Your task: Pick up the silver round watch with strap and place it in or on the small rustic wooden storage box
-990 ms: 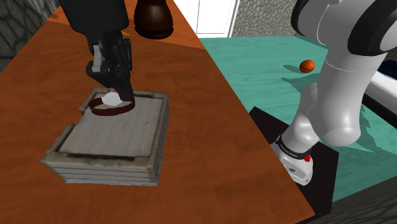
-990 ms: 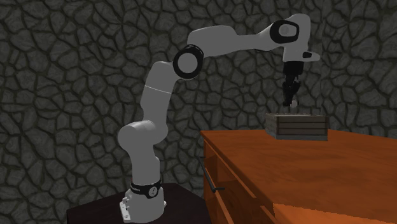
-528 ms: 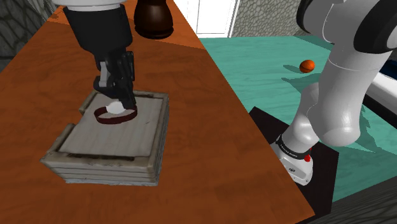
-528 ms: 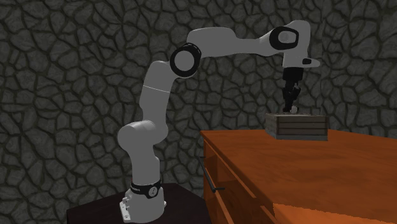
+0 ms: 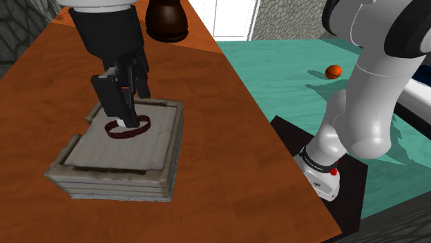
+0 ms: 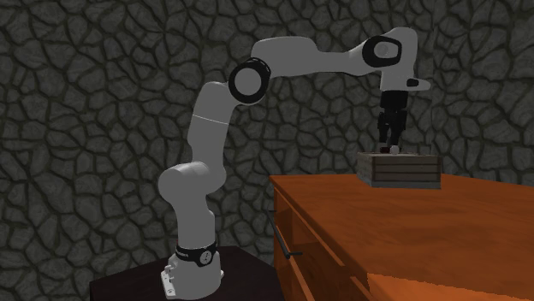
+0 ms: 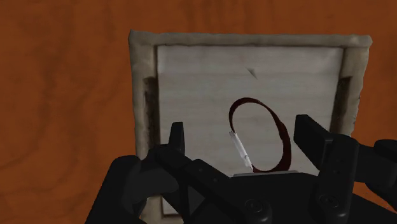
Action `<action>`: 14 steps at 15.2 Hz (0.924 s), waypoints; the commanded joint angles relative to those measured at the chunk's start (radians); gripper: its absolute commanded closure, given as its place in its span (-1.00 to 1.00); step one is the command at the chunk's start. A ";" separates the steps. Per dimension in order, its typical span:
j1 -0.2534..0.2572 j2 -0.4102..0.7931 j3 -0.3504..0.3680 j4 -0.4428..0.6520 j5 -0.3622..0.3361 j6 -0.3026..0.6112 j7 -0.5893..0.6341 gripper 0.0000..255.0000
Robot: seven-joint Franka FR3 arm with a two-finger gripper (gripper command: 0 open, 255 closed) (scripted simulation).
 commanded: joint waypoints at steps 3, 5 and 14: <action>0.007 0.020 0.001 0.063 -0.008 -0.043 0.004 -1.00; 0.029 0.075 0.002 0.212 -0.029 -0.140 0.015 -1.00; 0.042 0.104 0.001 0.284 -0.041 -0.184 0.020 -1.00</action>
